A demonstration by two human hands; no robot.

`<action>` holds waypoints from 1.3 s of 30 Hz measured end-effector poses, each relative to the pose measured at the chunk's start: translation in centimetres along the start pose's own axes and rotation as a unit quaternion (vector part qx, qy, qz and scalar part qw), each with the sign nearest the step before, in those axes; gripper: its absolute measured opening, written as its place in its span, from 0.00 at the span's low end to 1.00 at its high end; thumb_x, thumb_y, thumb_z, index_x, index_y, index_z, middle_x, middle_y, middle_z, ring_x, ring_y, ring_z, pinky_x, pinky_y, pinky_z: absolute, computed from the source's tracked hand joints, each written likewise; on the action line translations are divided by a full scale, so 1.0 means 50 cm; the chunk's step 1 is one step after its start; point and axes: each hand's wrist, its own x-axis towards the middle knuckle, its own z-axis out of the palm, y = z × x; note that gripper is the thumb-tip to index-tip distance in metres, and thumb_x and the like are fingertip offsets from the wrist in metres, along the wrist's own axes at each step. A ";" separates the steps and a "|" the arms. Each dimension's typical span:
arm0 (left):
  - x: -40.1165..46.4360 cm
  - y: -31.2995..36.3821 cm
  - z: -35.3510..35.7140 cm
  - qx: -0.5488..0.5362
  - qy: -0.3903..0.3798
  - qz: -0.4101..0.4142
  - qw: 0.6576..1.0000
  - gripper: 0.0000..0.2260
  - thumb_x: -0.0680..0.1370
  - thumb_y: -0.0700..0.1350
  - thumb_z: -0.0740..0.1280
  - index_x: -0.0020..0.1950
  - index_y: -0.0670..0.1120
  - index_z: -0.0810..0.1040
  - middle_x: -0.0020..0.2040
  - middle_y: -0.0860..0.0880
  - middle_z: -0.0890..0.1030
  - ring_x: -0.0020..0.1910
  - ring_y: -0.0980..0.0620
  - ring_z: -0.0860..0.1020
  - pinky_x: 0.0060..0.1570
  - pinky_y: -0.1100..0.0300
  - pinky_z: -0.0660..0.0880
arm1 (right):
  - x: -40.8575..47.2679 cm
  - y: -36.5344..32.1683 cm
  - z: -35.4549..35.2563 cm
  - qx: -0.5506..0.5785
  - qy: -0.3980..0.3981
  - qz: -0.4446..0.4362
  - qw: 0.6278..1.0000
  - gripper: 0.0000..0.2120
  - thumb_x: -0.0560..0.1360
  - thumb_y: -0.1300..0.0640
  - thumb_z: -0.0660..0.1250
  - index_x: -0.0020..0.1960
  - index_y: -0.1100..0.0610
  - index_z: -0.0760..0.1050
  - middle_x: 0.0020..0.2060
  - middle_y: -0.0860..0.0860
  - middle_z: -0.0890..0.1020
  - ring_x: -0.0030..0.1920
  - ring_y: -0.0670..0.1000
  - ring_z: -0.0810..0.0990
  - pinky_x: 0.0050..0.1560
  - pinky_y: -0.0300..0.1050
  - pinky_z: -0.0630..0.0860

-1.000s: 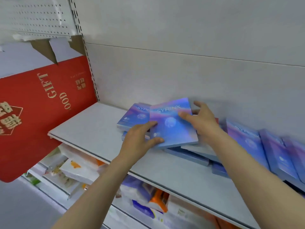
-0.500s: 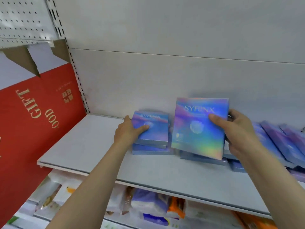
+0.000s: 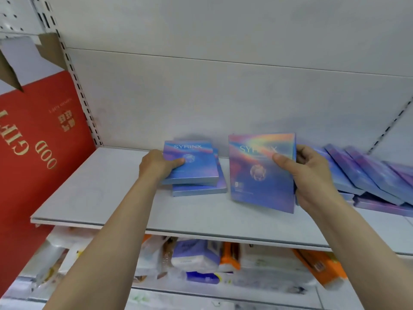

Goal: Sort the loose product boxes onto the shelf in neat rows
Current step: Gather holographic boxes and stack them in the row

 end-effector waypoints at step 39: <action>-0.585 0.743 0.674 -0.478 -0.108 0.241 0.838 0.11 0.76 0.40 0.70 0.57 0.41 0.77 0.49 0.48 0.83 0.46 0.53 0.81 0.45 0.63 0.77 | 0.107 0.011 -1.128 0.031 0.208 -0.089 0.974 0.10 0.77 0.59 0.70 0.56 0.53 0.74 0.42 0.45 0.86 0.47 0.51 0.85 0.48 0.51 0.82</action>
